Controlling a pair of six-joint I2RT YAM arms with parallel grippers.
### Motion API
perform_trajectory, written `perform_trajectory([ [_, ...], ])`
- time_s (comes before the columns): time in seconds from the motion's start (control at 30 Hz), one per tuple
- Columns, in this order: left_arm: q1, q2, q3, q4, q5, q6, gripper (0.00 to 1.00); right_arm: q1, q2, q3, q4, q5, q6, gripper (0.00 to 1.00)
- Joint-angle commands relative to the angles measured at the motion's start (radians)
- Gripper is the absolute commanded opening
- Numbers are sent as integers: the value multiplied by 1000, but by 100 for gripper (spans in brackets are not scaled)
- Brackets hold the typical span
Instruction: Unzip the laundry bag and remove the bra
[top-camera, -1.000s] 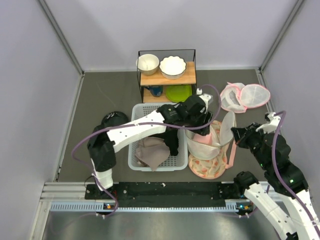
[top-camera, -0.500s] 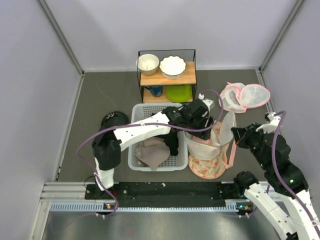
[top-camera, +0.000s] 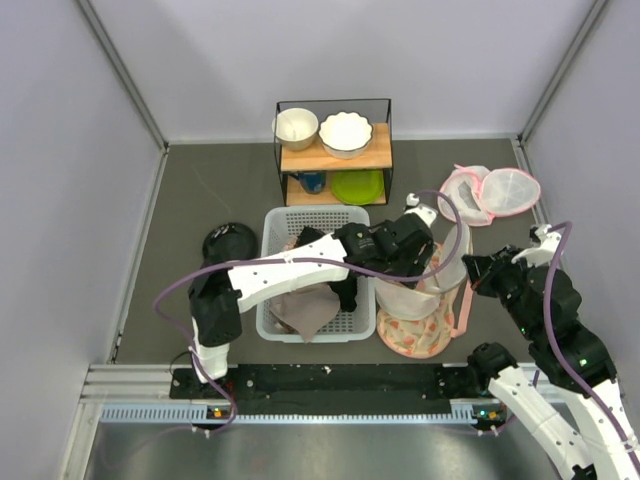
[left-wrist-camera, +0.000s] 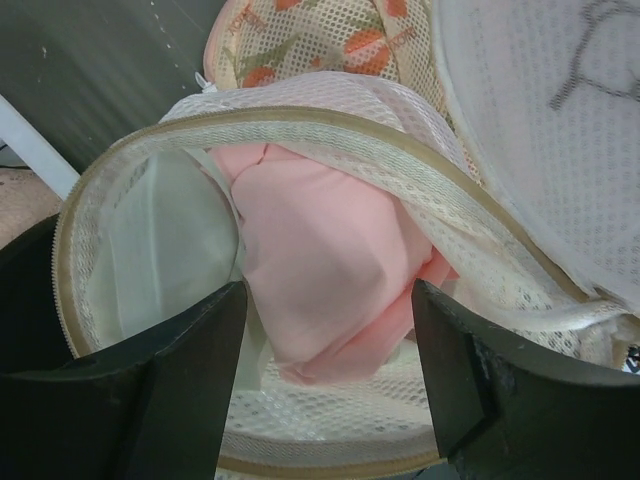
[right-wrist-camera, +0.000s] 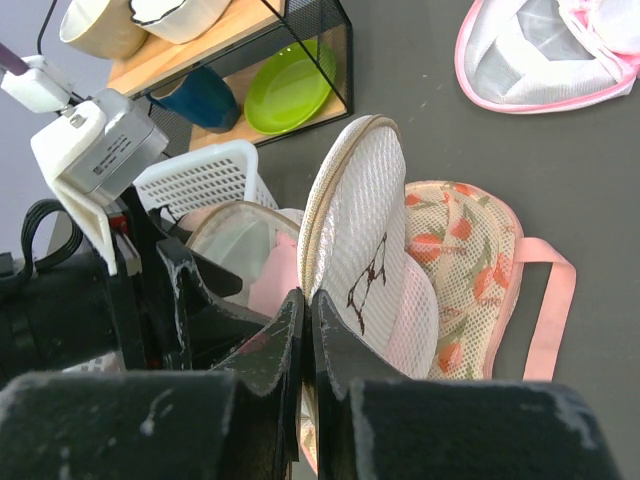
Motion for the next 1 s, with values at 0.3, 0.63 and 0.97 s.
perform_trajectory([
  [0.3,-30,94,71,-9,19,1,68,13,-5,37,2,1,-1,0],
  [0.63,-27,-5,91,-7,-55,35,0,13,-17,42,-4,19,-2,0],
  [0.97,-18,-206,80,52,16,73,0,13,-16,49,-13,50,-15,0],
])
